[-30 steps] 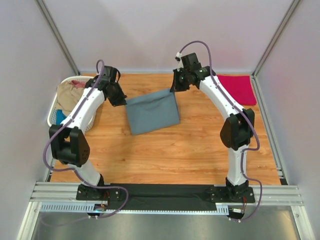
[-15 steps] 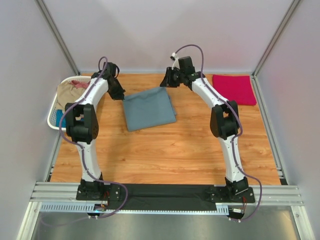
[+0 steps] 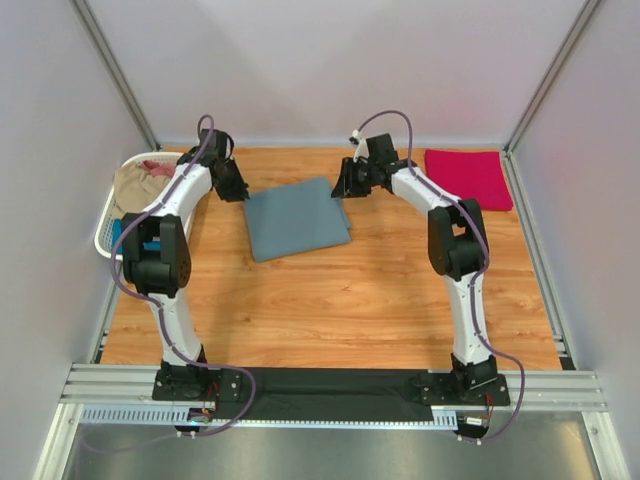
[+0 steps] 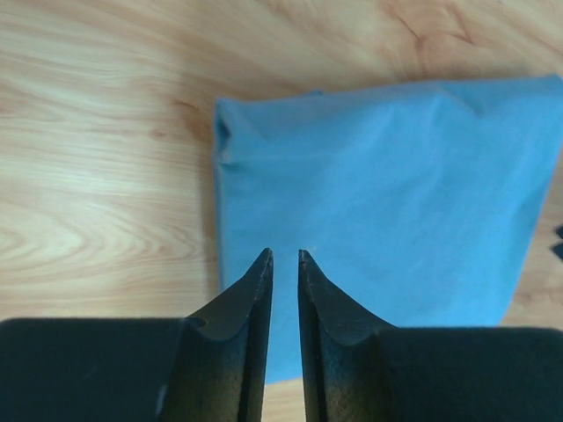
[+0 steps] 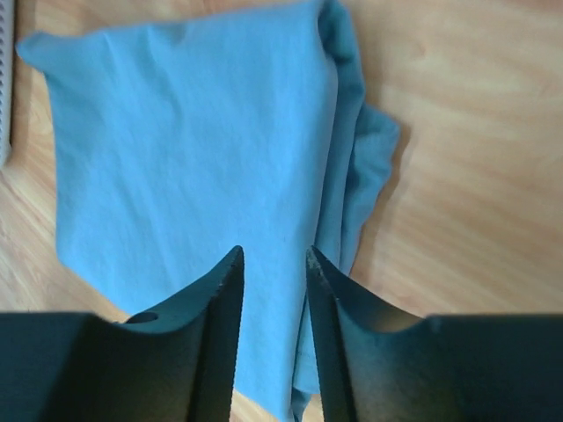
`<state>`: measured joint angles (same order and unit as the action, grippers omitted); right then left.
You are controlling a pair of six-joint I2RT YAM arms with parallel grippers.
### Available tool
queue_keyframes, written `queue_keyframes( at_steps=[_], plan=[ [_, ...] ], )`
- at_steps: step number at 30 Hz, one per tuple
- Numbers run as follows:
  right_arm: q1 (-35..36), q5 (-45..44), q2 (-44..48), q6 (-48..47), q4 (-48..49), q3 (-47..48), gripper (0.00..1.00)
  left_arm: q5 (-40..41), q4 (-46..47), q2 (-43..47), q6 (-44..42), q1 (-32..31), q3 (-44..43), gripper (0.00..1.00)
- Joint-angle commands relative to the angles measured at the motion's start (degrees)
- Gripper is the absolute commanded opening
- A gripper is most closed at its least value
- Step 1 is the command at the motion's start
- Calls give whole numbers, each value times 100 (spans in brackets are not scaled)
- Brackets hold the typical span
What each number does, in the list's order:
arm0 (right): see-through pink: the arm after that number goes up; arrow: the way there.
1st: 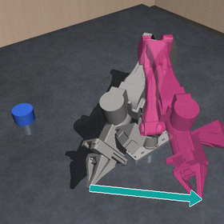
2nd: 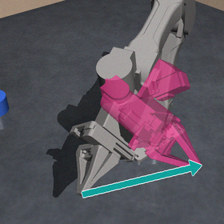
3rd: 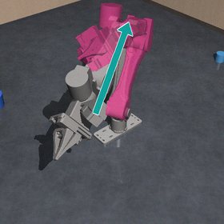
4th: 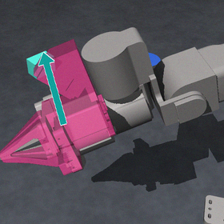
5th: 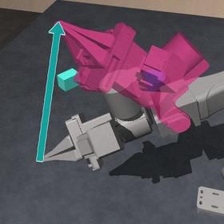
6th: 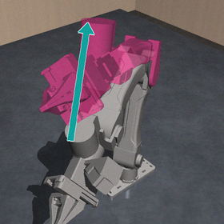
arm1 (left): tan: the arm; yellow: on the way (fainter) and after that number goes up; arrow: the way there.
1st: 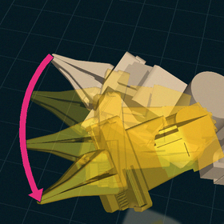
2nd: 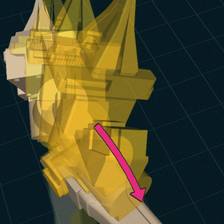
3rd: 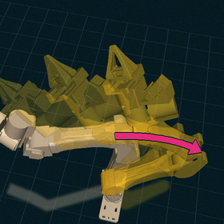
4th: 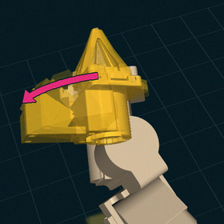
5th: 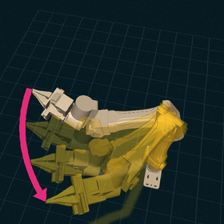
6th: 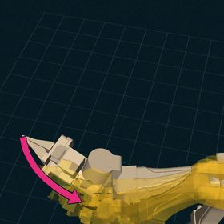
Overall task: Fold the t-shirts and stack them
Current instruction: Fold the tshirt, then neatly place the folded tshirt to the corner
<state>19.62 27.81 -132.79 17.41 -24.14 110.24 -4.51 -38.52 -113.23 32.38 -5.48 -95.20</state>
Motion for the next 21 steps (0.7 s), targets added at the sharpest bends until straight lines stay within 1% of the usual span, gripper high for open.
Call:
queue_keyframes(
  at_steps=[1, 2, 3, 4, 8, 9, 11, 12, 13, 16, 18, 20, 21],
  plan=[
    [86, 347, 447, -255, 164, -414, 35, -1049, 872, 100, -153, -50, 344, 24],
    [95, 374, 473, -282, 190, -563, 31, -1121, 951, 38, -162, -50, 361, 23],
    [112, 383, 491, -291, 208, -634, 31, -1122, 926, -145, -205, -50, 266, 23],
    [113, 383, 517, -282, 243, -704, 31, -957, 873, -269, -249, -41, 161, 23],
    [113, 129, 465, -369, 331, -968, 30, -551, 504, -998, -583, 20, -752, 21],
    [113, 76, 447, -413, 322, -1082, 30, -464, 469, -1295, -636, 64, -920, 21],
    [113, -143, 560, -458, 549, -1372, 29, -270, 407, -1552, -750, 73, -1237, 21],
    [104, -197, 631, -475, 673, -1730, 29, -243, 459, -1718, -864, 73, -1412, 21],
    [112, -258, 701, -467, 848, -1855, 28, -269, 486, -1798, -926, 73, -1509, 22],
    [113, -364, 912, -493, 955, -2199, 28, -462, 556, -2001, -1067, 73, -1844, 22],
    [113, -356, 1088, -432, 1008, -2348, 28, -847, 539, -2028, -1155, 73, -2055, 23],
    [121, -294, 1202, -379, 1034, -2498, 28, -1094, 460, -1923, -1164, 73, -2056, 24],
    [113, -285, 1299, -335, 1008, -2542, 28, -1261, 460, -1652, -1138, 73, -1951, 24]
  ],
)
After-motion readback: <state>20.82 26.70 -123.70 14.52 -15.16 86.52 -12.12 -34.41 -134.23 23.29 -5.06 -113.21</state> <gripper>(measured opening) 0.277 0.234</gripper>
